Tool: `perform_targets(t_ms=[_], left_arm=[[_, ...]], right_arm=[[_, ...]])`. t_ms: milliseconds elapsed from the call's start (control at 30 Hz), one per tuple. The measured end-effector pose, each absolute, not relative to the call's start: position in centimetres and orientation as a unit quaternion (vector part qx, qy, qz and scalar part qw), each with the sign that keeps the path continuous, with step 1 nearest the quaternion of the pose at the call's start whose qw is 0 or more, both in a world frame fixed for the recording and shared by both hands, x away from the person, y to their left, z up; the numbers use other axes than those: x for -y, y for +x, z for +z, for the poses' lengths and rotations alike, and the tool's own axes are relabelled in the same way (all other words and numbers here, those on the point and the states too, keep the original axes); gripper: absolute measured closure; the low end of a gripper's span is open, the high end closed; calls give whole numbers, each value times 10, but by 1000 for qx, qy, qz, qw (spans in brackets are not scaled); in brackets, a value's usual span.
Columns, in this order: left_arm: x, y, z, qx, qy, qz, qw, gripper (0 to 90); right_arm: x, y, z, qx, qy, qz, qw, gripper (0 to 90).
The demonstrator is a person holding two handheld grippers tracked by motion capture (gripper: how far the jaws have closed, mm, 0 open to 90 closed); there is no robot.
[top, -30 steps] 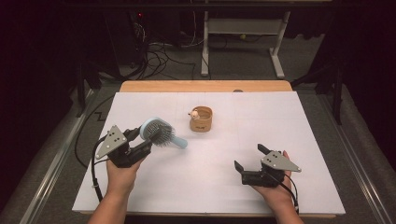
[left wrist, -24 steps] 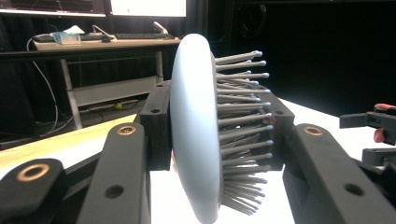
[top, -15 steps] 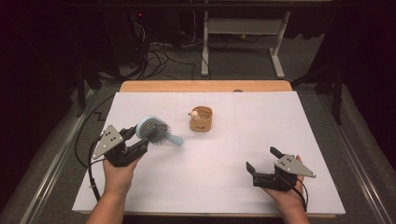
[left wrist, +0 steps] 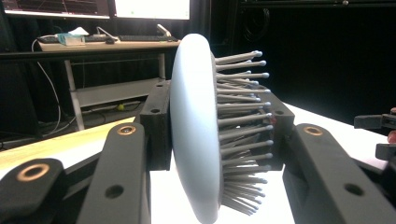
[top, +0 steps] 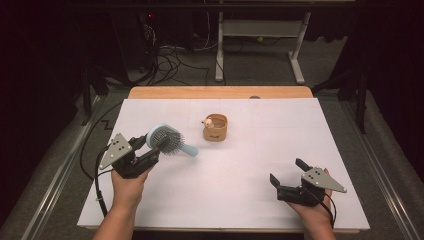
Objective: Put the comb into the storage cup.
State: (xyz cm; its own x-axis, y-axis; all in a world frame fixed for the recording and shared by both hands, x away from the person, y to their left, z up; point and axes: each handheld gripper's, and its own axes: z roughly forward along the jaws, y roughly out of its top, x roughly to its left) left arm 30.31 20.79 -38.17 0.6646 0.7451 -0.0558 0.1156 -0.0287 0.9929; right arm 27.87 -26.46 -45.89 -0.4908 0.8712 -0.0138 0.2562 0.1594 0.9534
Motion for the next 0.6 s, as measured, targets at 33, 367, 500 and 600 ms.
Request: perform_targets(t_ms=[33, 367, 500, 600], left_arm=[[-207, 303, -382, -320, 669, 251, 622, 570], [-198, 305, -378, -320, 671, 246, 622, 570], [-196, 306, -377, -321, 667, 244, 627, 570], [-194, 307, -377, -321, 665, 242, 629, 570]], right_arm=[[265, 279, -459, -697, 404, 508, 303, 4], [263, 281, -460, -700, 404, 506, 302, 4], [262, 280, -459, -699, 403, 507, 303, 4], [262, 280, -459, -699, 402, 507, 304, 4]])
